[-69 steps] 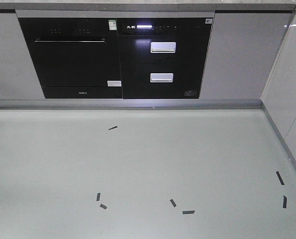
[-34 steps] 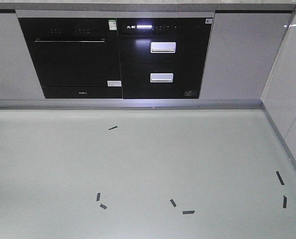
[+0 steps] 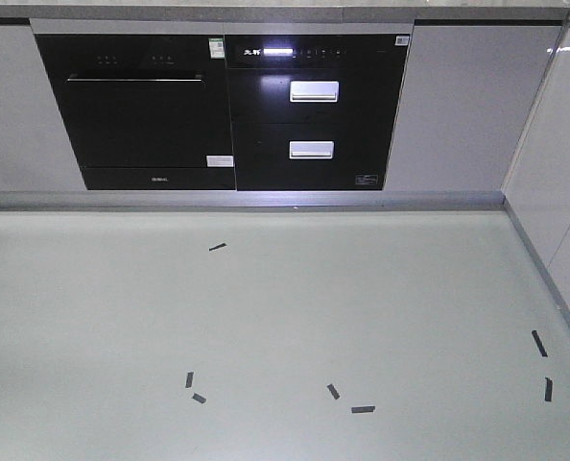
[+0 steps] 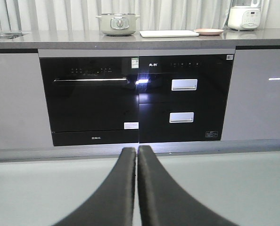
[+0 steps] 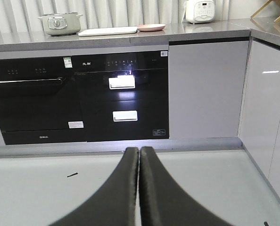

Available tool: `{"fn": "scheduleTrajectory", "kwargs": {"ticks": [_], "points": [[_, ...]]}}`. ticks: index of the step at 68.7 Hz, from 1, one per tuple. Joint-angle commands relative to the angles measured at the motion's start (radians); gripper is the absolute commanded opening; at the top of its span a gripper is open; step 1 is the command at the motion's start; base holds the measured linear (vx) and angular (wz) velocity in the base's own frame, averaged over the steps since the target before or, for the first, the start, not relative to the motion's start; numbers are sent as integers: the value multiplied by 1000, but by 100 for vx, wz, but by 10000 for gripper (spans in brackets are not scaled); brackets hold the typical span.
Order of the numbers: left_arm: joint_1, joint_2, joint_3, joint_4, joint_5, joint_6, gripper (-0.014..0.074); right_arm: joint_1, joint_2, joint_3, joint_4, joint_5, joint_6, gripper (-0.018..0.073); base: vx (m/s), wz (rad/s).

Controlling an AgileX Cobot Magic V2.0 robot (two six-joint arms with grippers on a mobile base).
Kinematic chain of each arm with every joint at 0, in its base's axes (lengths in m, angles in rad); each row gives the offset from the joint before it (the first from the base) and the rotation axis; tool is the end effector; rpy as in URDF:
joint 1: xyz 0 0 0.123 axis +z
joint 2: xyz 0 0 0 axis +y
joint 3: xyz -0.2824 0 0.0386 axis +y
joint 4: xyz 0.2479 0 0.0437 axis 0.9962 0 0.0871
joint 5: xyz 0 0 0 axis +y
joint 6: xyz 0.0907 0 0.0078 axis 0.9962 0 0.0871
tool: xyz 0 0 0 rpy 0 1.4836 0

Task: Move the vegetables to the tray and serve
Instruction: 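Drive the base toward the counter with both grippers closed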

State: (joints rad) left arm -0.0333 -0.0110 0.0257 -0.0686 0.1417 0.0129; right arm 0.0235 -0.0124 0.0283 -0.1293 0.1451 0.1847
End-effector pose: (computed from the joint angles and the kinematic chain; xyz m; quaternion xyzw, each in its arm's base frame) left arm 0.0565 -0.0028 0.1922 -0.0046 0.7310 -0.0337 0.6815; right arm 0.0565 -0.0004 0.1911 0.0185 0.7321 0.0205 0.6807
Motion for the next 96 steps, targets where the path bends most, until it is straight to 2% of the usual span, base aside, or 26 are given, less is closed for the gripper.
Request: {"fn": "scheduleTrajectory", "kwargs": {"ticks": [1,96], "points": [[4,-13,27,-3,-77,-7,-6,-6,-2,15,-8,-78,-3,-3,0,0],[4,-13,27,-3,-77,-7,-6,-6,-2,15,-8,-78,-3,-3,4,2]]}}
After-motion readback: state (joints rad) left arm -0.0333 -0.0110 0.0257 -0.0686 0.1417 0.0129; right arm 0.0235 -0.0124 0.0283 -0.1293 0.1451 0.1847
